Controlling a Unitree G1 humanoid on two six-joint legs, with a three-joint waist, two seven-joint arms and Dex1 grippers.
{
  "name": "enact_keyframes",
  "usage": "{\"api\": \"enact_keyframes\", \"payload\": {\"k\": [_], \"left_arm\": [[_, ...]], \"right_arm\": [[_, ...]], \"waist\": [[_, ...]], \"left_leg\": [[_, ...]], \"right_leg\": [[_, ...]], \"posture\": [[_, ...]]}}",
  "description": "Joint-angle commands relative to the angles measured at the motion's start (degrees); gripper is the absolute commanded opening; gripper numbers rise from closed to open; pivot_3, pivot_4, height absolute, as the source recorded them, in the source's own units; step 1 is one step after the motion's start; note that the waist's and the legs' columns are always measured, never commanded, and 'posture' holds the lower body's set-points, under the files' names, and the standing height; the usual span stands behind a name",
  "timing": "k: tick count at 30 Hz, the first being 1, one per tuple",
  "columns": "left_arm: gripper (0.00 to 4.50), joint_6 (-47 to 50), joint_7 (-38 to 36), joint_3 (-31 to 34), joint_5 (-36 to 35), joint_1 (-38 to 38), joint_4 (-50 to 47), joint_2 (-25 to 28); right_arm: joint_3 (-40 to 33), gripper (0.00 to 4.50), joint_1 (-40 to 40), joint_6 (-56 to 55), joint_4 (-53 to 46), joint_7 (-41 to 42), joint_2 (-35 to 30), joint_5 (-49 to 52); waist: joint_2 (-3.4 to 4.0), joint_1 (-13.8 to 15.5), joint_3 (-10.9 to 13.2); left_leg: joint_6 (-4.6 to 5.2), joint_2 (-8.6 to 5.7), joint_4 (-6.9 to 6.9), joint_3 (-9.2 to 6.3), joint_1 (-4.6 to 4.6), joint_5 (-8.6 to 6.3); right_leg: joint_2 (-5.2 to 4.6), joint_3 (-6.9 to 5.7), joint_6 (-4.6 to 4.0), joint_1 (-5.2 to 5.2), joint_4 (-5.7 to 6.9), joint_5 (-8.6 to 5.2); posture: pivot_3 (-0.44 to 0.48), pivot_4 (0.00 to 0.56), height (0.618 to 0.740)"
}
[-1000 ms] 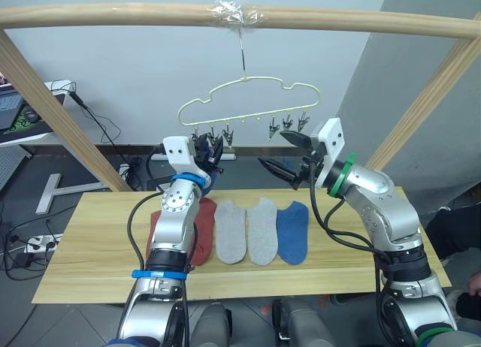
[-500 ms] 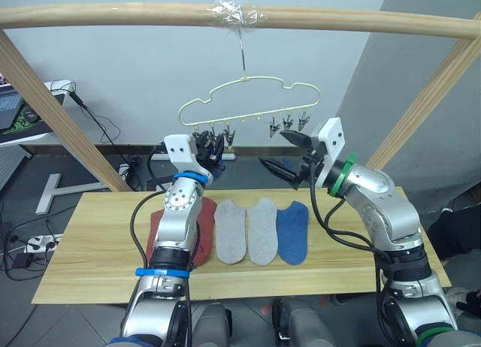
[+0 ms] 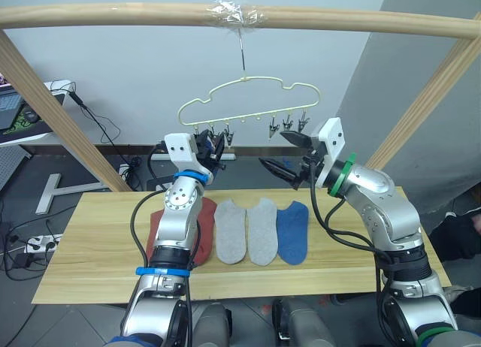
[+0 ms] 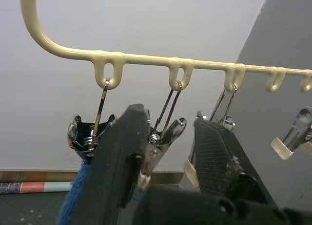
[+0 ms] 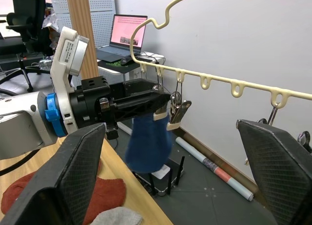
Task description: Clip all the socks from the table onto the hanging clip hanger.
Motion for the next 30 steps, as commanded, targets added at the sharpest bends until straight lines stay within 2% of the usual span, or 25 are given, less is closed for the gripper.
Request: {"api": "enact_keyframes", "payload": {"k": [1, 6, 16, 20, 24, 27, 30], "left_arm": [[0.85, -1.08, 0.21, 0.3, -0.15, -1.22, -1.02, -0.09], [0.04, -1.19, 0.1, 0.5, -0.26, -1.19, -0.93, 0.06], [0.01, -0.38, -0.02, 0.73, -0.21, -0.88, -1.16, 0.68], [0.01, 0.49, -1.23, 1.14, -1.26, -0.55, -2.16, 1.44], [0.01, 1.06, -1.74, 1.53, -1.63, -0.05, -2.89, 1.99], [0.01, 1.66, -1.5, 1.53, -1.26, 0.92, -3.79, 2.47], [0.01, 1.21, -1.31, 1.49, -1.17, 1.34, -4.71, 2.57]], "right_arm": [[-1.52, 4.5, -1.05, 0.0, -1.89, -0.27, -0.36, 1.27], [-1.5, 4.5, -1.08, 0.05, -1.87, -0.33, -0.34, 1.44], [-0.68, 4.5, -0.59, 0.38, -1.67, -0.14, -0.35, 1.36], [4.27, 4.5, 3.45, 0.76, -0.85, -0.1, -1.25, -2.28], [8.6, 4.5, 5.15, 0.36, 5.24, -1.92, -2.36, -8.6], [11.9, 4.5, 5.44, -3.51, 15.21, -2.18, -3.04, -13.87], [12.83, 4.5, 5.17, -4.53, 20.33, -1.85, -3.03, -16.11]], "waist": [[0.0, 0.0, 0.0], [0.0, 0.0, 0.0], [0.0, -0.01, 0.0], [0.0, -0.03, 0.0], [0.0, -0.08, 0.0], [-0.01, -0.11, 0.0], [0.0, -0.1, 0.0]], "left_leg": [[0.0, 0.0, 0.0, 0.0, 0.0, 0.0], [0.0, 0.0, 0.0, 0.0, 0.0, 0.0], [0.0, 0.0, 0.0, 0.0, 0.0, 0.0], [0.0, 0.0, 0.0, -0.01, 0.0, 0.0], [0.0, 0.01, -0.02, 0.01, 0.03, 0.0], [0.0, -0.01, 0.01, 0.09, 0.08, 0.0], [0.0, -0.01, 0.0, 0.17, 0.15, 0.0]], "right_leg": [[0.0, 0.0, 0.0, 0.0, 0.0, 0.0], [0.0, 0.0, 0.0, 0.0, 0.0, 0.0], [0.0, 0.0, 0.01, 0.0, 0.0, -0.01], [0.0, -0.01, 0.02, 0.01, -0.01, -0.01], [0.0, 0.01, 0.03, 0.01, -0.01, -0.02], [0.0, 0.08, 0.07, 0.03, -0.01, -0.05], [0.02, 0.13, 0.13, 0.06, 0.0, -0.08]], "posture": [[-0.006, 0.188, 0.74], [-0.004, 0.189, 0.74], [-0.004, 0.189, 0.74], [-0.004, 0.189, 0.74], [0.004, 0.189, 0.74], [0.014, 0.189, 0.74], [0.022, 0.186, 0.74]]}}
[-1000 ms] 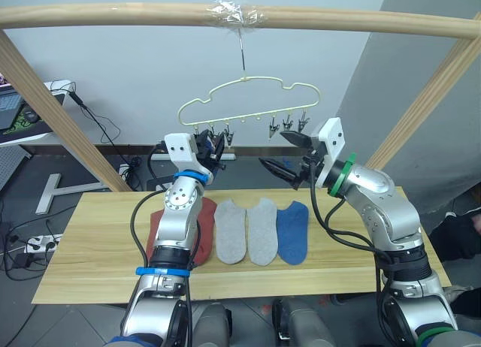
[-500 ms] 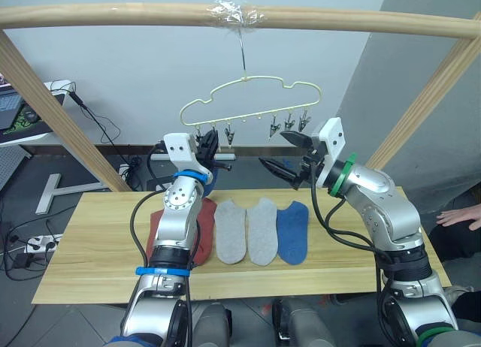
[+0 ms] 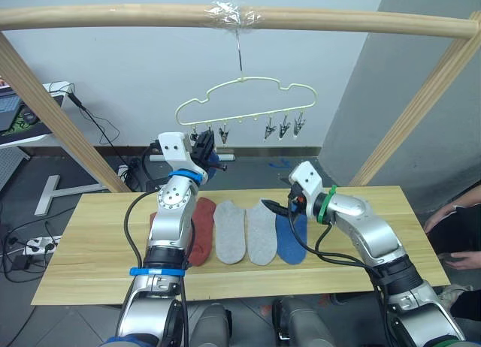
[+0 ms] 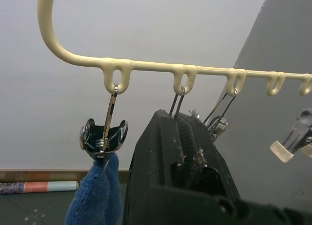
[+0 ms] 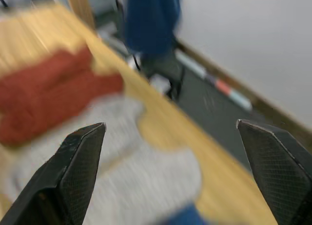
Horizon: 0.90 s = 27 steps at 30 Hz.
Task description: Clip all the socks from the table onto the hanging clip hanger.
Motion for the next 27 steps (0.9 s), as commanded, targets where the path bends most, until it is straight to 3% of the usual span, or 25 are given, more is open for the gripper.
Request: {"api": "enact_keyframes", "payload": {"k": [1, 13, 23, 27], "left_arm": [[0.01, -0.1, 0.17, 0.43, -0.04, 0.4, -3.02, 0.49], [0.01, 0.94, 0.51, 0.36, 0.09, 1.66, -4.77, 0.48], [0.01, 0.48, 0.46, 0.16, 0.38, 1.61, -4.63, 0.57], [0.0, 0.34, 0.72, 0.29, 0.62, 1.16, -4.23, 0.75]], "right_arm": [[0.42, 4.5, -0.43, -1.85, 3.61, -0.04, 0.12, -2.22], [-1.13, 4.5, 0.6, -0.61, 14.65, -1.41, 2.28, -4.42], [-1.07, 4.5, -0.22, -6.53, 23.17, -2.31, 3.66, -7.54], [0.7, 3.61, -0.3, -9.77, 25.45, -1.0, 3.09, -9.81]], "waist": [[0.0, 0.0, 0.0], [0.0, 0.07, 0.0], [-0.01, 0.03, 0.0], [-0.01, 0.03, -0.01]], "left_leg": [[0.0, 0.01, 0.0, 0.01, -0.01, 0.0], [0.0, 0.03, -0.03, 0.0, 0.0, 0.0], [0.0, 0.04, -0.03, 0.07, 0.12, 0.0], [0.0, 0.04, -0.03, 0.11, 0.2, 0.0]], "right_leg": [[0.0, 0.01, -0.01, -0.01, 0.0, 0.01], [-0.01, 0.02, -0.05, 0.0, 0.0, 0.03], [0.0, 0.07, 0.04, 0.06, 0.02, -0.02], [0.0, 0.12, 0.14, 0.13, 0.04, -0.08]], "posture": [[0.022, 0.186, 0.74], [0.036, 0.184, 0.74], [0.035, 0.182, 0.74], [0.036, 0.182, 0.74]]}}
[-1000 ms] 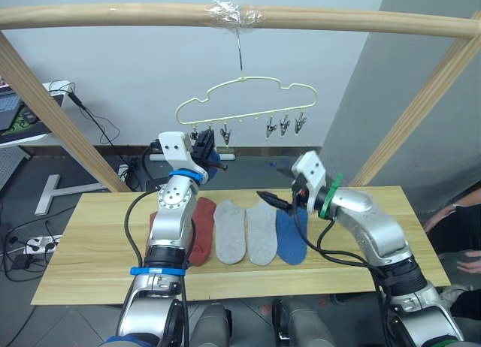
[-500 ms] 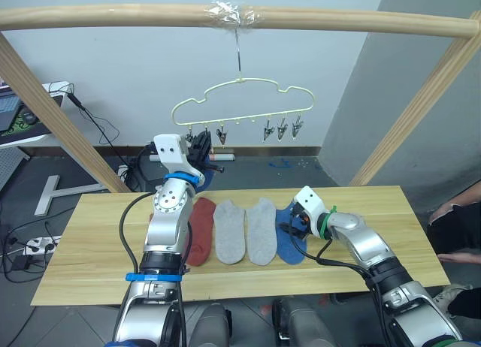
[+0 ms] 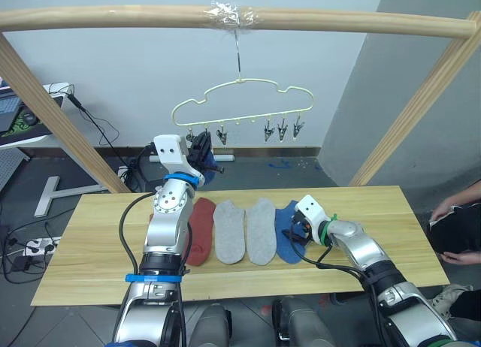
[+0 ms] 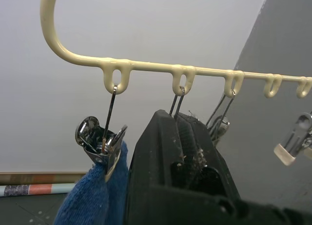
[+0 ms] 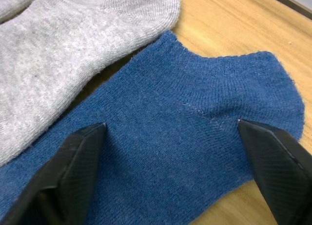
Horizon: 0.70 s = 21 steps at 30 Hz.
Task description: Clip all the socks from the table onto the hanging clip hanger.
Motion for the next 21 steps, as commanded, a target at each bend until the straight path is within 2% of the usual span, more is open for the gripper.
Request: {"api": "enact_keyframes", "payload": {"k": [1, 10, 17, 21], "left_arm": [[0.0, -0.69, 0.54, 0.44, 0.5, -0.65, -1.27, 0.61], [0.0, -0.45, 0.52, 0.8, 0.29, -0.31, -1.54, 0.92], [0.0, 0.33, -0.37, 1.26, -0.75, -0.07, -1.82, 1.42], [0.0, 3.71, -1.76, 3.39, -5.45, -0.08, -2.51, 0.93]], "right_arm": [[2.47, 3.21, 0.34, -3.2, 2.0, 1.48, -1.19, -3.38], [3.8, 0.03, 2.5, -7.85, 1.82, 5.36, -3.81, -5.51], [3.18, 0.03, 3.62, -12.65, -1.83, 7.23, -7.86, -6.08], [2.99, 0.03, 3.6, -20.38, -6.58, 6.77, -11.3, -8.2]], "waist": [[0.0, 0.0, 0.0], [-0.01, 0.09, -0.01], [-0.02, 0.11, -0.01], [-0.02, 0.08, 0.0]], "left_leg": [[0.0, 0.0, 0.0, 0.01, 0.02, 0.0], [0.0, -0.04, -0.01, 0.18, 0.29, 0.0], [0.01, -0.11, -0.02, 0.41, 0.34, -0.01], [0.01, -0.08, -0.06, 0.41, 0.33, -0.01]], "right_leg": [[0.0, 0.01, 0.0, 0.01, 0.0, 0.0], [0.0, 0.06, 0.03, 0.21, 0.0, -0.01], [0.01, 0.14, 0.07, 0.21, -0.03, 0.0], [0.0, 0.14, 0.07, 0.16, -0.02, 0.0]], "posture": [[0.036, 0.182, 0.74], [0.036, 0.184, 0.74], [0.034, 0.186, 0.74], [0.034, 0.186, 0.74]]}}
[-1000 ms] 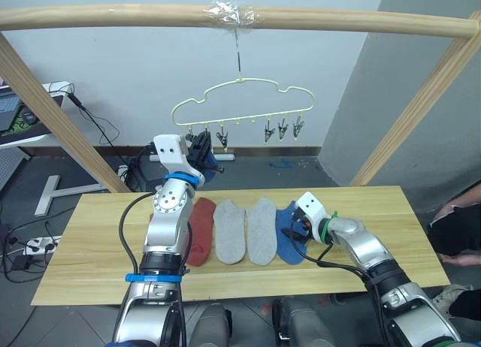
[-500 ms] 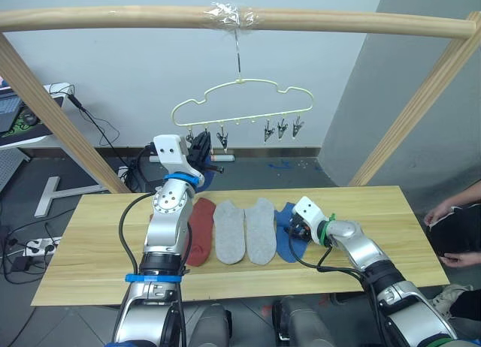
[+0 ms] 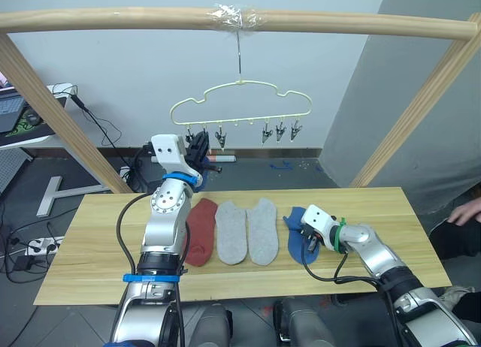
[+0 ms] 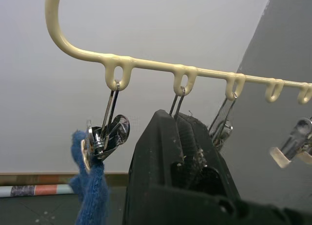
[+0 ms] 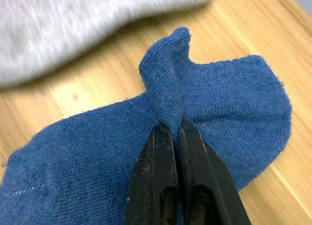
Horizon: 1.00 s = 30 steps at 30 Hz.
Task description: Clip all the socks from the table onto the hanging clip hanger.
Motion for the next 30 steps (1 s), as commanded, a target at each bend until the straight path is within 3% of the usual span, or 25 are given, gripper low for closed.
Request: {"api": "enact_keyframes", "payload": {"k": [1, 7, 16, 23, 30], "left_arm": [[0.0, 3.81, -1.75, 2.61, -5.07, -0.03, -2.44, -0.01], [0.0, 10.92, -2.8, 5.14, -11.16, 0.5, -3.92, -0.03], [0.0, 30.14, -0.69, 12.28, -31.9, -0.21, -9.35, -4.52], [0.0, 35.59, 1.47, 14.27, -39.59, -0.3, -11.8, -5.6], [0.0, 38.17, 1.18, 12.93, -41.56, 0.77, -14.05, -5.01]], "right_arm": [[-0.24, 0.03, -0.3, -8.22, -5.22, -0.49, -2.93, -2.59], [-1.27, 0.03, 0.91, -16.57, -12.53, 0.44, -5.28, -1.78], [-1.01, 0.03, -1.66, -27.39, -21.17, -6.45, -0.4, -4.82], [-0.13, 0.03, -3.01, -28.29, -22.02, -7.34, 3.17, -4.79], [0.13, 0.03, -5.59, -28.03, -20.03, -8.07, 6.27, -5.5]], "waist": [[0.0, -0.19, 0.0], [-0.02, -1.29, 0.01], [-0.08, -1.62, 0.06], [-0.1, -1.47, 0.07], [-0.18, -1.59, 0.19]], "left_leg": [[0.0, 0.02, 0.0, 0.0, 0.0, 0.0], [-0.01, 0.09, -0.05, -0.02, 0.07, 0.0], [-0.02, 0.12, -0.03, 0.03, 0.13, 0.0], [-0.03, 0.1, -0.04, 0.0, 0.09, 0.0], [-0.03, 0.11, -0.04, 0.0, 0.1, 0.0]], "right_leg": [[0.0, 0.0, 0.0, 0.0, 0.0, 0.0], [0.04, 0.02, 0.01, 0.01, 0.02, 0.0], [0.04, 0.06, 0.01, 0.01, 0.08, 0.0], [0.01, 0.07, 0.01, 0.01, 0.03, -0.01], [0.01, 0.1, 0.0, 0.0, 0.03, -0.01]], "posture": [[0.034, 0.186, 0.74], [0.026, 0.194, 0.74], [0.027, 0.194, 0.74], [0.027, 0.197, 0.74], [0.031, 0.2, 0.74]]}}
